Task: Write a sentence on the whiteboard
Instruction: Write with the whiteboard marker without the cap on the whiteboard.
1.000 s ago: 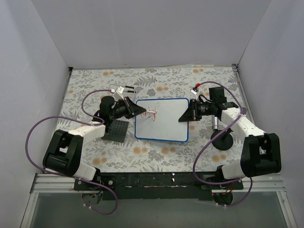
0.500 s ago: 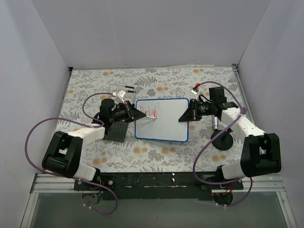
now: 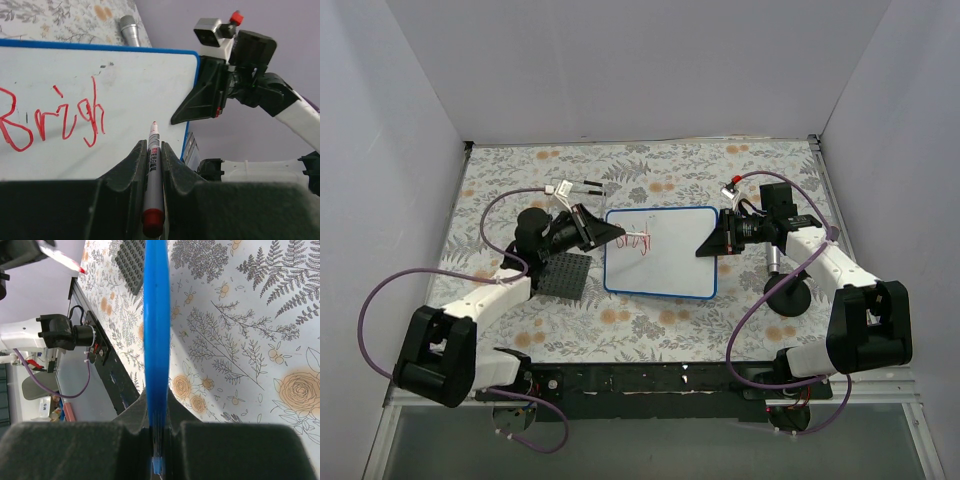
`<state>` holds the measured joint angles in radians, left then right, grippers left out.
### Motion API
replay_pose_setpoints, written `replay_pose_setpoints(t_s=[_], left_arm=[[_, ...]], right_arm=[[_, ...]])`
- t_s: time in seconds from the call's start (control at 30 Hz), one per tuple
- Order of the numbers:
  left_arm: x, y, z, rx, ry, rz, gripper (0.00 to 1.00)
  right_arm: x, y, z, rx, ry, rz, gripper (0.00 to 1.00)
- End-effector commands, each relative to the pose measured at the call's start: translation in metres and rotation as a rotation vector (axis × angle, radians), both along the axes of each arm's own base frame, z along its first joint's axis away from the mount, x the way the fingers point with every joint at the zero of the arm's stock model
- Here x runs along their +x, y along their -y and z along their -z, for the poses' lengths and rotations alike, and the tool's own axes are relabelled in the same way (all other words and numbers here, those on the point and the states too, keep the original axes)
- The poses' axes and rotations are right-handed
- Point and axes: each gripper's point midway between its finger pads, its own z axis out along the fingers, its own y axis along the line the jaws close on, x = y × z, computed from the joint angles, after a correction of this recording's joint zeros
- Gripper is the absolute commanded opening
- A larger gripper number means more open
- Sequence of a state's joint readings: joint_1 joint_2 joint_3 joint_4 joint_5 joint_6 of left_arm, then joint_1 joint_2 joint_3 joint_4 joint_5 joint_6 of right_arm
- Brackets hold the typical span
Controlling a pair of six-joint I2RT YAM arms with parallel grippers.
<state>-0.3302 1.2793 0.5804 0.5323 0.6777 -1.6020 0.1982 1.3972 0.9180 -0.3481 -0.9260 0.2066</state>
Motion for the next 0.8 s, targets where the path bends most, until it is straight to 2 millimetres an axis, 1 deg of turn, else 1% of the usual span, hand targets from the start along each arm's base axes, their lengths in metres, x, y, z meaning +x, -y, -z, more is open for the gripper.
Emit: replay_pose_setpoints(t_s=[0.0,0.03,0.1,0.13,0.2,0.27,0.3,0.37,0.4,0.43,0.57,0.6,0.63,0.7,0.77], left_arm=[[-0.002,-0.013,-0.028,-0.029,0.085,-0.038,0.00],[-0.002,-0.018,-0.023,-0.026,0.077,-0.054,0.00],[-0.005,-0.023,-0.023,-0.030,0.083,-0.066,0.00],[-0.007,-0.026,-0.018,-0.028,0.075,-0.077,0.00],[-0.010,-0.029,-0.022,-0.035,0.089,-0.093,0.00],[-0.013,-0.033,-0.020,-0.029,0.084,-0.112,0.00],[-0.017,-0.035,-0.027,-0.035,0.110,-0.117,0.00],[-0.019,-0.040,-0.024,-0.022,0.105,-0.147,0.00],[-0.023,-0.042,-0.032,-0.026,0.134,-0.154,0.00],[-0.025,-0.044,-0.029,-0.018,0.127,-0.163,0.00],[-0.033,-0.052,-0.029,-0.014,0.140,-0.200,0.00],[-0.034,-0.054,-0.024,-0.012,0.131,-0.207,0.00],[-0.036,-0.054,-0.026,-0.019,0.138,-0.208,0.00],[-0.039,-0.056,-0.022,-0.028,0.123,-0.213,0.00],[-0.039,-0.056,-0.022,-0.040,0.124,-0.215,0.00]], right_arm=[[0.002,-0.001,-0.012,0.014,0.094,-0.019,0.01],[0.002,-0.001,-0.012,0.014,0.094,-0.019,0.01],[0.002,-0.001,-0.011,0.013,0.094,-0.018,0.01],[0.001,-0.001,-0.011,0.013,0.095,-0.018,0.01],[0.001,-0.001,-0.012,0.013,0.097,-0.019,0.01],[0.001,0.000,-0.012,0.012,0.100,-0.018,0.01],[0.001,0.000,-0.012,0.012,0.100,-0.018,0.01],[0.000,0.000,-0.012,0.012,0.103,-0.017,0.01],[0.000,0.000,-0.013,0.013,0.106,-0.017,0.01],[-0.001,0.000,-0.011,0.012,0.106,-0.017,0.01],[-0.001,0.000,-0.011,0.010,0.108,-0.017,0.01],[-0.001,0.000,-0.011,0.010,0.106,-0.017,0.01],[-0.001,0.000,-0.010,0.011,0.106,-0.018,0.01],[-0.001,0.000,-0.010,0.012,0.104,-0.019,0.01],[-0.001,0.000,-0.010,0.013,0.104,-0.020,0.01]])
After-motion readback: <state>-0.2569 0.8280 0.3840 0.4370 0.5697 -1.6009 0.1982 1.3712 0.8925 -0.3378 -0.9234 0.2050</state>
